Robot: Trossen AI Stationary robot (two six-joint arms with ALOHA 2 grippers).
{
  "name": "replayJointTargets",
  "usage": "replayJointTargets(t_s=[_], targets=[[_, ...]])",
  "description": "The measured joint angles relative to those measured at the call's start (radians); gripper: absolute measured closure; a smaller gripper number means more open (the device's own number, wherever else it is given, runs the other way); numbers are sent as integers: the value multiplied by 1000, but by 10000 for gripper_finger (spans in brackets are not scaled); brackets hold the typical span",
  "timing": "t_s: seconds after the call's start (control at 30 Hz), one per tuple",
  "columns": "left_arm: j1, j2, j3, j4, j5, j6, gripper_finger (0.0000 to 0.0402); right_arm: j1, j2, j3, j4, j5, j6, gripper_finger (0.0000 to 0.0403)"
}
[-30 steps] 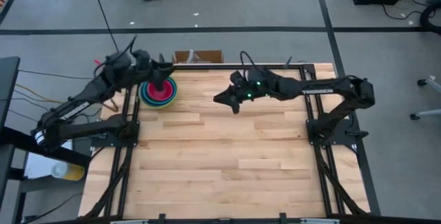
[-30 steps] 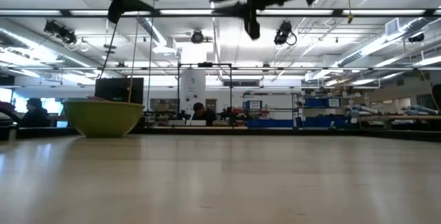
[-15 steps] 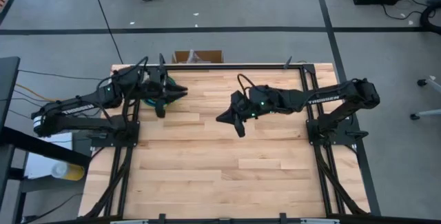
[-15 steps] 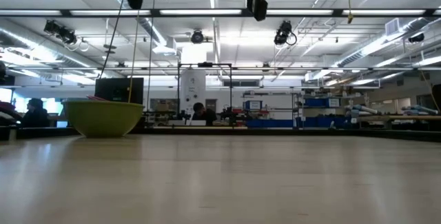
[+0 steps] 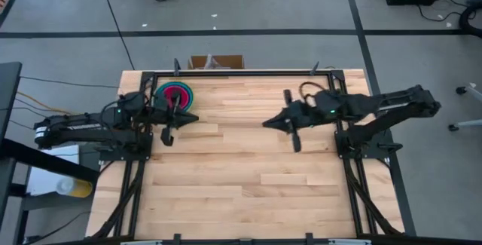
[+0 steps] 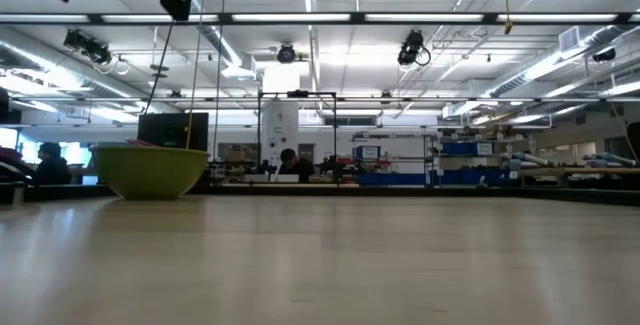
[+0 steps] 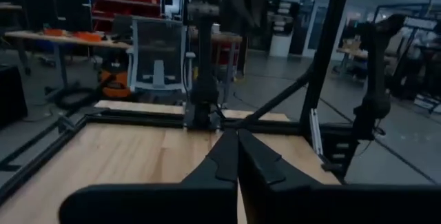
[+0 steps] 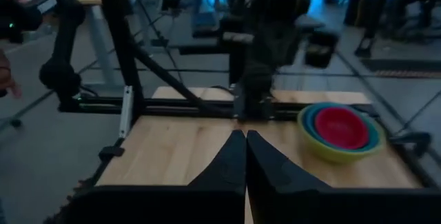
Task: Nest bowls inside each other
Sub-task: Return to Home Position
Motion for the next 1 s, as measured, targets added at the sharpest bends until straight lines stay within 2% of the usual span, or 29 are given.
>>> replayJointTargets(t_s=[0.1,0.23,0.4,0.8,1.0], targets=[[-7,1,-62,17,-8,2,394,-1,-97,-83,21,13,-12,398],[-7,25,-83,3,-35,-24,393,-20,-226,-224,105,13,38,398],[-2,35,-82,83,-54,126,393,-30,-337,-378,113,89,167,397],[31,-65,-87,15,-56,142,393,-37,-686,-536,84,66,87,396],[29,-74,-207,101,-96,73,393,-62,-804,-688,141,31,170,396]])
